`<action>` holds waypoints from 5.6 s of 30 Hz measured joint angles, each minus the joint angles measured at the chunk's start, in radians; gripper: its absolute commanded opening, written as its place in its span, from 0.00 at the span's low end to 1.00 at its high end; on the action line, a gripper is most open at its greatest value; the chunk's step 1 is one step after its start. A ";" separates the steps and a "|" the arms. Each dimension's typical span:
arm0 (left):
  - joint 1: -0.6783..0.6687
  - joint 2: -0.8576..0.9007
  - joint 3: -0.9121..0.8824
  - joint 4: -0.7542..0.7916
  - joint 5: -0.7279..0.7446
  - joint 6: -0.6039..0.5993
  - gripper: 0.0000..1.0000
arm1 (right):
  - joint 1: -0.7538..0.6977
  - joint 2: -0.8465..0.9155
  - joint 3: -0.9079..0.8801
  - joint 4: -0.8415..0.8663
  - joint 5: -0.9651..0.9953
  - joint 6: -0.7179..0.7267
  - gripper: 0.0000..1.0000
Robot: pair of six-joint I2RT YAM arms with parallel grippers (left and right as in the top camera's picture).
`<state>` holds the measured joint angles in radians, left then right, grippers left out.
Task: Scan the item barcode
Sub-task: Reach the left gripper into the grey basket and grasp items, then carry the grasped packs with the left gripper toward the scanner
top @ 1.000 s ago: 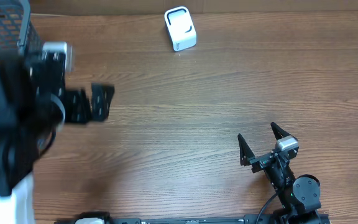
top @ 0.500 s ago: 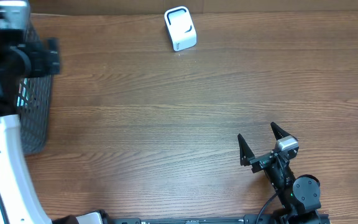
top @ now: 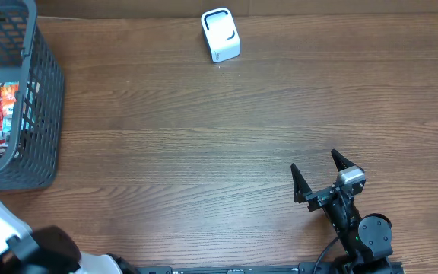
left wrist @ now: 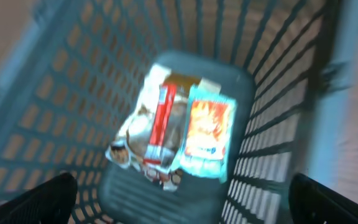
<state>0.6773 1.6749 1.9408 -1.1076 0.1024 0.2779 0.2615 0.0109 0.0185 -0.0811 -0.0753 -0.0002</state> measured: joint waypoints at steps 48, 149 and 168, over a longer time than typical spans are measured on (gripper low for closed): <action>-0.028 0.510 0.002 0.070 0.146 0.145 0.99 | 0.000 0.000 0.000 0.000 0.000 0.001 1.00; -1.466 0.363 -0.017 -0.002 -0.294 -1.036 0.33 | 0.000 0.000 0.000 0.000 0.000 0.000 1.00; -1.603 0.536 -0.017 0.122 -0.278 -1.152 0.33 | 0.000 0.000 0.000 0.000 0.000 0.000 1.00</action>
<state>-0.9260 2.2105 1.9236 -0.9855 -0.1757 -0.8738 0.2615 0.0109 0.0185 -0.0807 -0.0753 0.0002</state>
